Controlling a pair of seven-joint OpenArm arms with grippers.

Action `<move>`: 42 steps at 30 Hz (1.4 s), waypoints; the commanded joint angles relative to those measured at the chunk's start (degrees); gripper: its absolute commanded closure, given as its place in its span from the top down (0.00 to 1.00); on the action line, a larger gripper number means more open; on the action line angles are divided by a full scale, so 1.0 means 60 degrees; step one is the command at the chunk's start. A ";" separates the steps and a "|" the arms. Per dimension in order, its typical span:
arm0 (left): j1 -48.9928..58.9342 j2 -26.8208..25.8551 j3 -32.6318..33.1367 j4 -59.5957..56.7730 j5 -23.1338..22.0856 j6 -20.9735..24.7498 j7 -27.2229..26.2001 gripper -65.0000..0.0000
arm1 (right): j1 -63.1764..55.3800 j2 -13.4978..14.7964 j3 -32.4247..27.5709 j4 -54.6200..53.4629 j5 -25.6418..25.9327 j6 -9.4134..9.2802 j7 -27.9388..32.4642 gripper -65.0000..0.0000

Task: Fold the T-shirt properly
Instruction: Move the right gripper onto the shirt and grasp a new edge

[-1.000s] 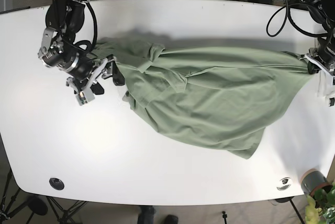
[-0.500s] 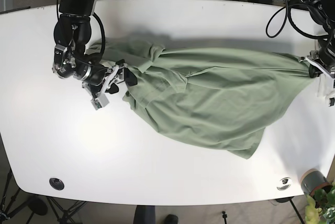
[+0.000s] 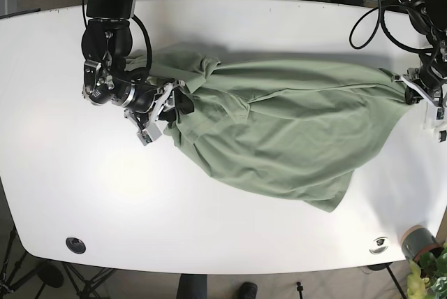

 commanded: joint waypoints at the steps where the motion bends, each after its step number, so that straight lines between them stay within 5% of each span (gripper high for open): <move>1: -0.0104 -0.0246 -0.0061 0.0179 -0.0102 -0.0008 -0.0192 0.00 | 0.0168 0.0065 0.0010 0.0144 0.0180 0.0060 0.0203 0.28; 8: -0.0382 -0.0246 -0.0061 0.0106 -0.0087 -0.0008 -0.0192 0.00 | 0.0153 0.0035 -0.0019 0.0144 0.0180 0.0060 0.0203 0.20; 16: -0.0411 -0.0246 -0.0061 0.0106 -0.0087 -0.0008 -0.0192 0.00 | 0.0109 0.0065 0.0025 0.0129 0.0165 0.0060 0.0305 0.46; 25: -0.0411 -0.0246 -0.0061 0.0120 -0.0087 -0.0008 -0.0192 0.00 | 0.0168 0.0035 0.0010 -0.0735 -0.0172 0.0060 0.0642 0.47; 27: -0.0411 -0.0246 -0.0061 0.0120 -0.0087 -0.0008 -0.0192 0.00 | 0.0138 0.0021 0.0010 -0.0735 -0.0157 0.0060 0.0642 0.44; 34: -0.0411 -0.0246 -0.0061 0.0106 -0.0087 -0.0008 -0.0192 0.00 | -0.0242 -0.0009 -0.0004 0.0290 -0.0128 0.0060 0.0598 0.01; 42: -0.0411 -0.0246 -0.0061 0.0091 -0.0087 -0.0008 -0.0192 0.00 | -0.0872 -0.0009 0.0040 0.1638 -0.0128 0.0060 0.0584 0.00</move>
